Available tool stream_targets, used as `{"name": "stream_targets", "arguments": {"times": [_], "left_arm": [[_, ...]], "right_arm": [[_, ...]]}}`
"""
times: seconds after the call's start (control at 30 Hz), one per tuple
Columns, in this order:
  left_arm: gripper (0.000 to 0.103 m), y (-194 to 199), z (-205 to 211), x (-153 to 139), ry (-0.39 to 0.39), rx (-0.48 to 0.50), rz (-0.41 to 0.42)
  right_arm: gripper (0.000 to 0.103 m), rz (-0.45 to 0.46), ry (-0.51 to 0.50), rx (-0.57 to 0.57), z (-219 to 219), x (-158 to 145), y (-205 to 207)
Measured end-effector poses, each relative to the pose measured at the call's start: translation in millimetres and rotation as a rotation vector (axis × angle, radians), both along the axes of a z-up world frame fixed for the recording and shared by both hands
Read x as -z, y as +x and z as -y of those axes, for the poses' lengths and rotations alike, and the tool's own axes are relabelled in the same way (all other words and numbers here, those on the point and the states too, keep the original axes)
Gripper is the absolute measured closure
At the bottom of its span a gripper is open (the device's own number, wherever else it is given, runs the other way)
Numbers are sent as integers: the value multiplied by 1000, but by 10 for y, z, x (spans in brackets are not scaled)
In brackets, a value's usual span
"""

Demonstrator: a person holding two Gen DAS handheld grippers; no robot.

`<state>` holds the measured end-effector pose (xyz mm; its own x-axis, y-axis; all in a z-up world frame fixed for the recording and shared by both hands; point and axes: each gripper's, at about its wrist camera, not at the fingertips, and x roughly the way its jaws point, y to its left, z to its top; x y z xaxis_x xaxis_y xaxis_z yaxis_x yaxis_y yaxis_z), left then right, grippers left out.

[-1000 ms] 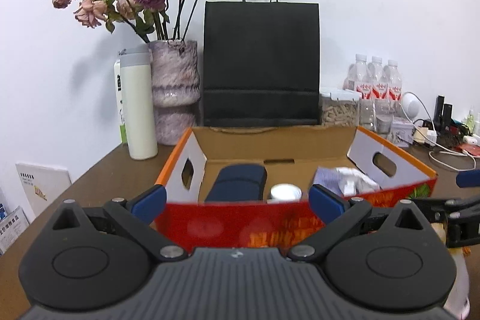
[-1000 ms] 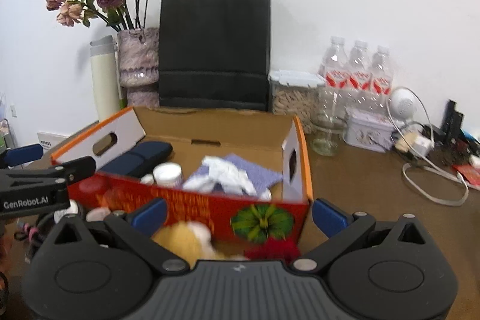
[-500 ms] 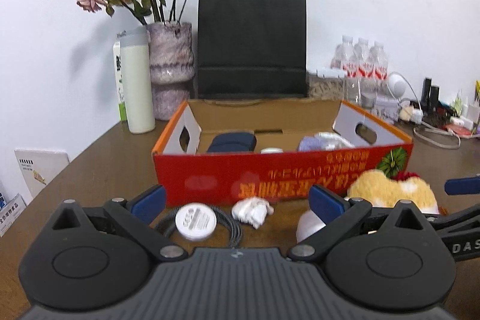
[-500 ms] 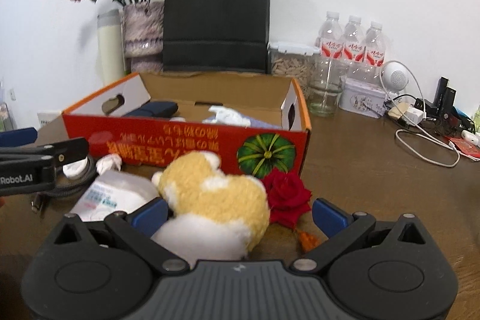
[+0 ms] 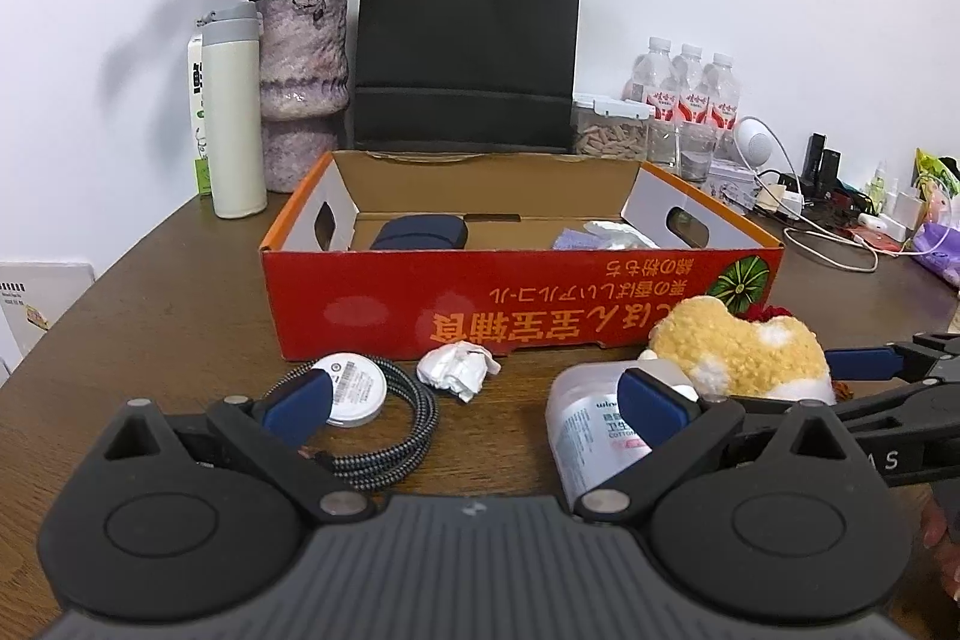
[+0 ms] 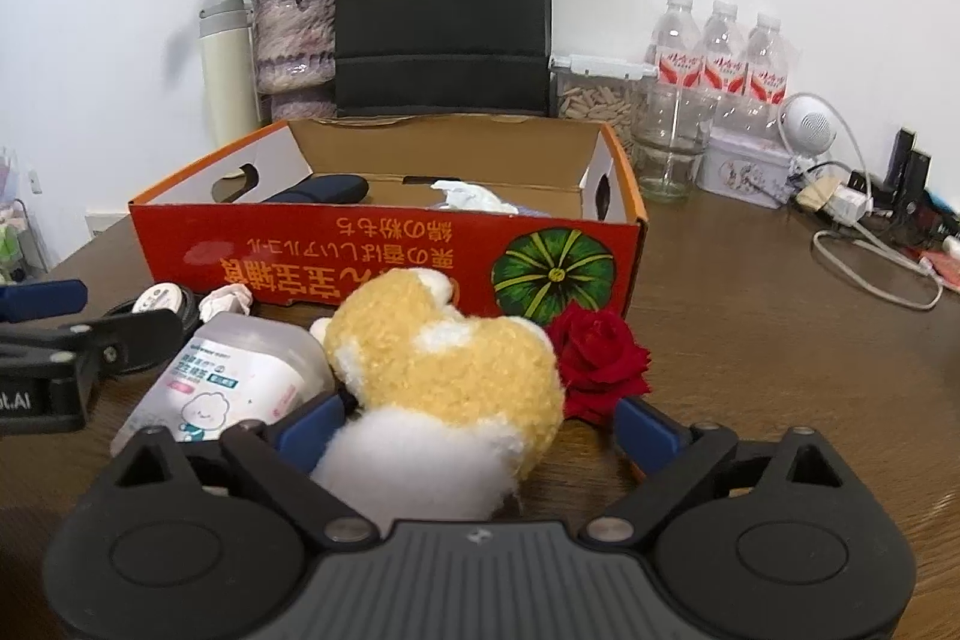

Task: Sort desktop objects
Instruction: 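Grasp the yellow-white plush toy with the right tool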

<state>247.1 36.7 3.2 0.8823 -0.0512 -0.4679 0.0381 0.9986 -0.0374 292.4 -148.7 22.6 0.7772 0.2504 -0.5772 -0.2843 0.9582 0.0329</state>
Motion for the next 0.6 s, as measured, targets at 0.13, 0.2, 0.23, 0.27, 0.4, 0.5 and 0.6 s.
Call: {"name": "stream_targets", "arguments": {"times": [0.13, 0.2, 0.23, 0.27, 0.4, 0.5, 0.6], "left_arm": [[0, 11, -2, 17, -5, 0, -13], [0, 16, -14, 18, -8, -2, -17], [0, 19, -19, 18, -9, -4, -19], [0, 19, -20, 20, -11, -5, -22], [0, 25, -23, 28, -13, -6, -30], [0, 30, -27, 27, -17, -5, -31], [0, 22, -17, 26, -22, -3, -30]], "right_arm": [[27, -18, 16, -13, 8, 13, 5], [32, -31, 13, -14, 7, 29, 10], [33, -34, 14, -15, 10, 32, 11], [33, -37, 17, -16, 14, 32, 14], [37, -35, 16, -30, 24, 29, 2], [39, -30, 26, -30, 46, 12, -14], [40, -16, 41, -25, 89, -23, -31]]}}
